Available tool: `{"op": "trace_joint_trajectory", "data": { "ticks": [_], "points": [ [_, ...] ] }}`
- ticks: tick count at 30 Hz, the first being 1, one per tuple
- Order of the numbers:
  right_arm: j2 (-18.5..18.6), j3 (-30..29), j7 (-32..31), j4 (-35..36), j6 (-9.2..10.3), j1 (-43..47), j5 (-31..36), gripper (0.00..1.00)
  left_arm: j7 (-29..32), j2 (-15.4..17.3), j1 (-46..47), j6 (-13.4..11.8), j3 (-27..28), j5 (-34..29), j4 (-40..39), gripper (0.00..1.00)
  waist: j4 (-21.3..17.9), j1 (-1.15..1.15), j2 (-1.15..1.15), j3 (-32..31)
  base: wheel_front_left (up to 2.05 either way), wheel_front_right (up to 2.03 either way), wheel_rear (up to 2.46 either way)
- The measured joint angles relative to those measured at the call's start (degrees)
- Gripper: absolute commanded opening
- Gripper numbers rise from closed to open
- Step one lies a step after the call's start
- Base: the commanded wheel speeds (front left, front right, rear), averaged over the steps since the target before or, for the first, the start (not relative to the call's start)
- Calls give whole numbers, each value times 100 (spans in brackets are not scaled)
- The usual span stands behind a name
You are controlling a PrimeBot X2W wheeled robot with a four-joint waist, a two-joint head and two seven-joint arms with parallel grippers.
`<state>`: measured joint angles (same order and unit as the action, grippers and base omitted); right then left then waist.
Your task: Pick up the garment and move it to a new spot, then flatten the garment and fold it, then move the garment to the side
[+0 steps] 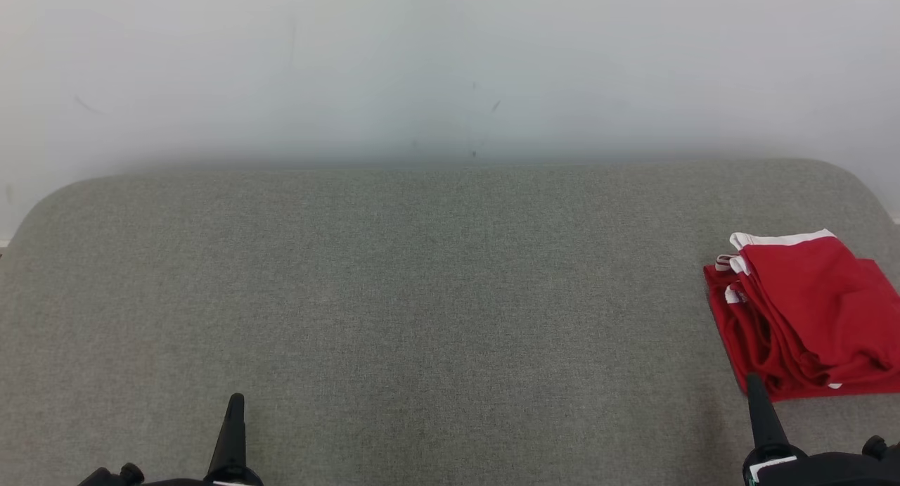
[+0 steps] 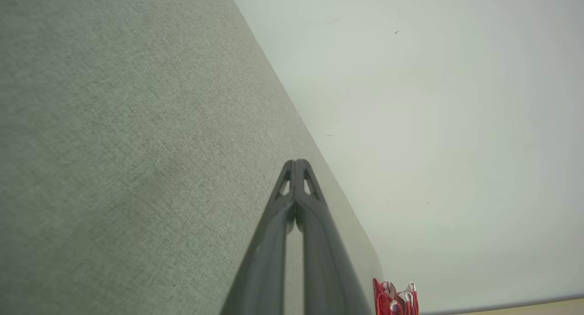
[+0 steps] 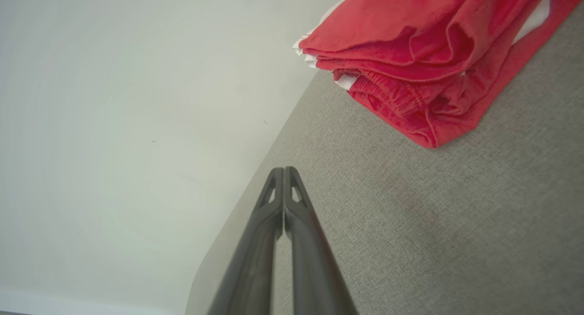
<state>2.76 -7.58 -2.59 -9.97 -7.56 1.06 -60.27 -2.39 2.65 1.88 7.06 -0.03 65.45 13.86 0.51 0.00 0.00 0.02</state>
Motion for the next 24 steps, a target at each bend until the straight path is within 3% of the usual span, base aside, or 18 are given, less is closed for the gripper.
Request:
{"op": "trace_joint_trajectory", "data": {
  "ticks": [24],
  "points": [
    [2, -181, -198, 157, 1, 9, -1462, 0, 350, 4, 201, 3, 10, 1227, 25, 0, -20, 0, 0, 8, 0, 0, 0]
  ]
}}
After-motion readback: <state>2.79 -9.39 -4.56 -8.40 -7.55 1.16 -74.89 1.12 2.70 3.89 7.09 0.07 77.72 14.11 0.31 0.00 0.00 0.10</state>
